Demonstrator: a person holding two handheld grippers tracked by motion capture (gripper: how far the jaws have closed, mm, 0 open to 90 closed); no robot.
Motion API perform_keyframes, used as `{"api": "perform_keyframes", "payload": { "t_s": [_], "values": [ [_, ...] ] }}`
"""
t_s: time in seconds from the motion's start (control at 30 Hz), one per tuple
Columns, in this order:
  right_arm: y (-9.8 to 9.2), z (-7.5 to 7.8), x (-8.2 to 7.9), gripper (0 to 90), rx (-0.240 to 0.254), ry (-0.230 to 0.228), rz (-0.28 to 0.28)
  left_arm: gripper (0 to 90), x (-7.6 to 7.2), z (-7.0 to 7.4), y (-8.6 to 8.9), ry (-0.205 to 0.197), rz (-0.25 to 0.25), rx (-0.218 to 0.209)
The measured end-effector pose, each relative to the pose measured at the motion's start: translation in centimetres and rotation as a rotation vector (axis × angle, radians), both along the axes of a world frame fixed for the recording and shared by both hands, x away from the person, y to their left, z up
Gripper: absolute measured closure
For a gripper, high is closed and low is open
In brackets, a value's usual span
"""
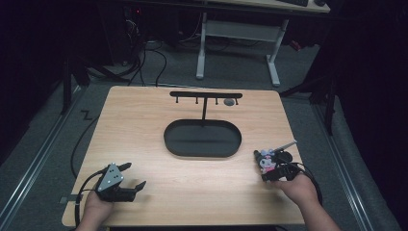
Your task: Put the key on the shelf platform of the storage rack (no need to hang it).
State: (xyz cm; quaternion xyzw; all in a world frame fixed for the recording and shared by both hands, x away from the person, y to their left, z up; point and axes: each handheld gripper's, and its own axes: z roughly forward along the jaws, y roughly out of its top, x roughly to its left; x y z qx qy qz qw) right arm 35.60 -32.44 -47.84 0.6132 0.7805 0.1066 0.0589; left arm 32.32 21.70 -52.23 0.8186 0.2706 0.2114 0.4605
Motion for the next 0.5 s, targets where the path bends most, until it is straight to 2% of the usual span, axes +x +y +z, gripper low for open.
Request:
{"api": "perform_keyframes", "payload": {
  "t_s": [0.1,0.5],
  "values": [
    [0.18,-0.24,0.03,36.5,-0.004,0.006,0.014,15.3,-0.03,0.01,-0.06,0.000,-0.003,0.001],
    [0.39,-0.28,0.02,39.6,0.003,0.000,0.005,15.3,-0.13,-0.01,-0.12,0.000,-0.008,0.002]
  ]
}}
